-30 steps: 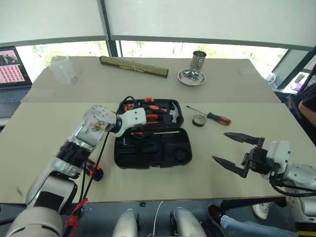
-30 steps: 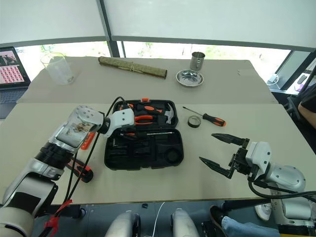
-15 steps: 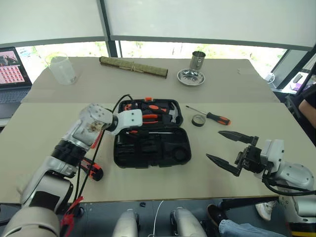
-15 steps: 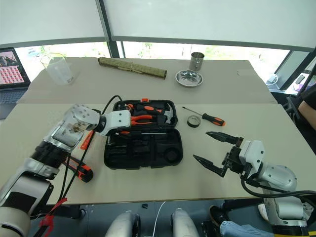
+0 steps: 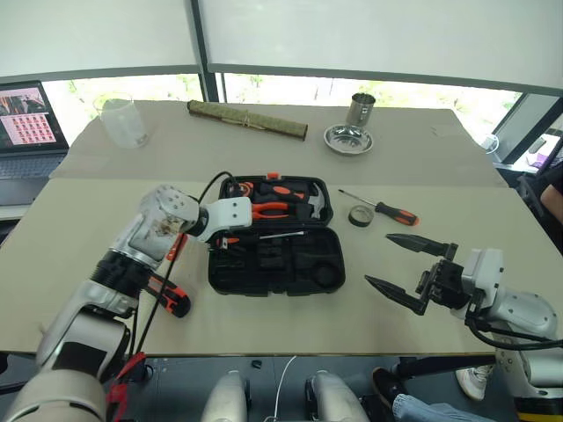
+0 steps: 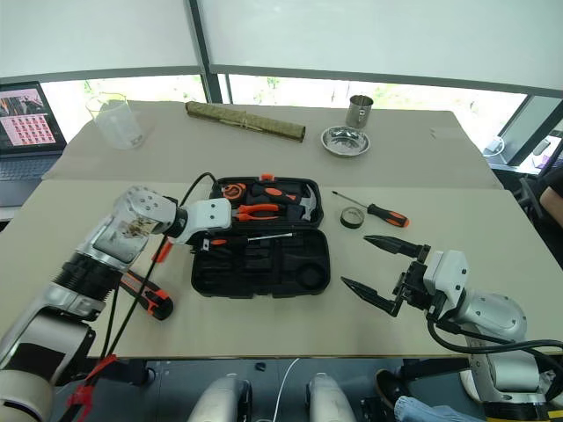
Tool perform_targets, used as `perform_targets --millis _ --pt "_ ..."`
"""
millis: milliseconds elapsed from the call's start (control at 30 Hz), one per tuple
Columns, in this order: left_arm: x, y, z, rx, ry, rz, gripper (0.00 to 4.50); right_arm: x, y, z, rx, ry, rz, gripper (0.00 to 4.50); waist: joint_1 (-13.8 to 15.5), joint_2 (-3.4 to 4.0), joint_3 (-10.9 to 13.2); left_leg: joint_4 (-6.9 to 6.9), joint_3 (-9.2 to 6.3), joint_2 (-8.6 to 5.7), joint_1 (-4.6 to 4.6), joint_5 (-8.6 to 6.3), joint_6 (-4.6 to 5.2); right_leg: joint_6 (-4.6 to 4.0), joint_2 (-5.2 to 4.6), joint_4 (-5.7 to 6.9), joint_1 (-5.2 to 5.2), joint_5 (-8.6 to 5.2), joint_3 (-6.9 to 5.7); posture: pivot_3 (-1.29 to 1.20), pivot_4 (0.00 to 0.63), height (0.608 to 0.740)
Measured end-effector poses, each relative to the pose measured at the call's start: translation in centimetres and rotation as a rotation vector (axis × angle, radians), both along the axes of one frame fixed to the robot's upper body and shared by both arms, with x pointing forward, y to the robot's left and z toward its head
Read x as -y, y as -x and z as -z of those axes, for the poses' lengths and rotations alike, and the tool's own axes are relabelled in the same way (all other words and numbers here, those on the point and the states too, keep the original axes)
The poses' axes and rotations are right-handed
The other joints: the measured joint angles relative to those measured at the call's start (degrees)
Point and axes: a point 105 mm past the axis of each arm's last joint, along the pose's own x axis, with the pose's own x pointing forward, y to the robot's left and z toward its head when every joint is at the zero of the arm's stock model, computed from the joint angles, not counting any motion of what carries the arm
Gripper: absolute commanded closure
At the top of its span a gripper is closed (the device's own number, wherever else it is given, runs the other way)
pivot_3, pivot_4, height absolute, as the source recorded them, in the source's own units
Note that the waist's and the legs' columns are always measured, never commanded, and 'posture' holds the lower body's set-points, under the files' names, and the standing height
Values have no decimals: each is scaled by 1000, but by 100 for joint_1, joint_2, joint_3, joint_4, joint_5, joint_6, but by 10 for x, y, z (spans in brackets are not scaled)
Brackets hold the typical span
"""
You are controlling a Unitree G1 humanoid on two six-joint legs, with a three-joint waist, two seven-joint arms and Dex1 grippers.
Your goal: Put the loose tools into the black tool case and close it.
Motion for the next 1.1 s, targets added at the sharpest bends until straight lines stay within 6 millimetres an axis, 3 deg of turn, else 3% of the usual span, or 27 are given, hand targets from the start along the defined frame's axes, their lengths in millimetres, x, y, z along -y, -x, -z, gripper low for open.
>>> perform_targets --millis 33,167,367,1100 --pt "2 -3 -7 23 57 -14 1113 0 0 0 1 0 0 0 -1 0 0 0 0 0 -1 0 0 0 0 0 -1 0 0 0 150 740" --pt "2 -6 -24 44 195 -53 2033 -2 1 -1 2 -9 3 0 -16 1 0 -1 1 0 1 -2 4 1 0 -1 0 0 2 0 150 740" --pt "-5 -1 9 -79 291 -191 4365 -3 0 1 -6 -26 14 0 -61 1 0 0 0 0 0 -3 5 1 0 1 -2 0 1 0 150 740" --pt "3 -2 32 -13 257 -253 4439 -6 -3 4 -15 -44 42 0 -57 75 -51 -9 6 -1 108 -13 18 24 -3 -20 112 -15 4 0 150 740"
